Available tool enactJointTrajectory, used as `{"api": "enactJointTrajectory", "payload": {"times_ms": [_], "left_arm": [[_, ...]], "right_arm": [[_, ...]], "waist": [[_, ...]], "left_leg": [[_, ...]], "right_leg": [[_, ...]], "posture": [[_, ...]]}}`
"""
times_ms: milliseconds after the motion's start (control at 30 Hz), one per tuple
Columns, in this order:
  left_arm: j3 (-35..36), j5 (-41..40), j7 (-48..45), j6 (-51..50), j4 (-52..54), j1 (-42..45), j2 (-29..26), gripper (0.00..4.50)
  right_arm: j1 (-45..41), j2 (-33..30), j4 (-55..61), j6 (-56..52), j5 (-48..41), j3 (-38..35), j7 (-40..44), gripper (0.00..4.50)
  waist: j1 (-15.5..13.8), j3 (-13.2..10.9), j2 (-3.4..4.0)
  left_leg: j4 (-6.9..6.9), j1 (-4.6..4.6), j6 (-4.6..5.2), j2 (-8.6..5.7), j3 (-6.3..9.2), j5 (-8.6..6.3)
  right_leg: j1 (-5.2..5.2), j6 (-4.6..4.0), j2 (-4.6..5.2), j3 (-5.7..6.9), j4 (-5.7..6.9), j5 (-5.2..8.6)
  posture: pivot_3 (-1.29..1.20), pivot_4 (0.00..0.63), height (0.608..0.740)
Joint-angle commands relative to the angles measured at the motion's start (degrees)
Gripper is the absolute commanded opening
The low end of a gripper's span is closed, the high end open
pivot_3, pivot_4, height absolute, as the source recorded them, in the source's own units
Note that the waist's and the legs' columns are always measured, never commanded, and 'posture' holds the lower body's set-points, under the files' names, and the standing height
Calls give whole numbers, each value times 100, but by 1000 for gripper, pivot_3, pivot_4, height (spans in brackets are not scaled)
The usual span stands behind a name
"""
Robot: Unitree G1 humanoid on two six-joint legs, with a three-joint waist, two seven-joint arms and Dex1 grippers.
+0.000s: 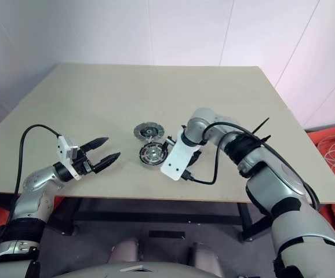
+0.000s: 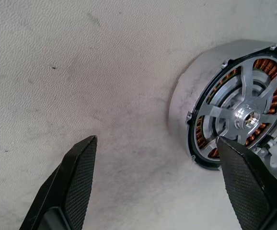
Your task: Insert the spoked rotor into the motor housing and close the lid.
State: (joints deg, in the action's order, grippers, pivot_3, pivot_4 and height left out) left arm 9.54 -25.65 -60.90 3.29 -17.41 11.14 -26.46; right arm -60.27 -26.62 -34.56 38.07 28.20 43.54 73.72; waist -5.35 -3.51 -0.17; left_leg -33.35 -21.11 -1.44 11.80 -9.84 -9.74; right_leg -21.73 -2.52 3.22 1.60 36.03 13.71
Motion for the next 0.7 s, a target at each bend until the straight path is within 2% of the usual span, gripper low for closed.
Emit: {"api": "enactJointTrajectory", "payload": {"times_ms": [33,100,167,233,567,600,700], "left_arm": [[90,-61,33,94,218,43,-5,4500],[97,-62,45,100,238,24,-1,4500],[114,-70,56,101,268,-10,-5,4500],[123,-75,62,97,289,-36,-12,4500],[107,-70,89,85,229,35,-8,4500],[101,-61,81,109,213,56,-5,4500],[91,-67,70,112,211,90,5,4500]], "right_arm": [[-220,104,-150,35,118,-5,7,4482],[-236,166,-252,16,160,-12,39,4482],[-231,206,-310,6,174,-25,85,4103],[-208,227,-328,-11,148,-39,171,3563],[-58,345,-76,-617,30,-168,331,194],[-36,369,12,-765,-14,-203,369,17],[12,392,331,-1221,-116,-290,523,17]], "waist": [[-2,0,0],[-2,0,0],[-1,0,0],[-1,0,0],[-20,0,0],[-17,0,0],[-14,0,0]], "left_leg": [[0,0,0,0,0,0],[0,-1,0,0,0,0],[0,-1,0,0,0,0],[0,-1,0,0,0,0],[0,-1,5,-2,1,-3],[0,-1,5,-1,0,-3],[0,0,5,0,1,-3]], "right_leg": [[0,0,0,0,0,0],[0,0,0,0,0,0],[0,0,0,0,0,0],[-1,0,0,0,0,0],[7,0,1,0,-5,0],[7,-1,1,0,-5,0],[6,-1,0,0,-4,0]], "posture": [[0,0,740],[0,0,740],[0,0,740],[0,0,740],[0,0,740],[0,0,740],[0,0,740]]}}
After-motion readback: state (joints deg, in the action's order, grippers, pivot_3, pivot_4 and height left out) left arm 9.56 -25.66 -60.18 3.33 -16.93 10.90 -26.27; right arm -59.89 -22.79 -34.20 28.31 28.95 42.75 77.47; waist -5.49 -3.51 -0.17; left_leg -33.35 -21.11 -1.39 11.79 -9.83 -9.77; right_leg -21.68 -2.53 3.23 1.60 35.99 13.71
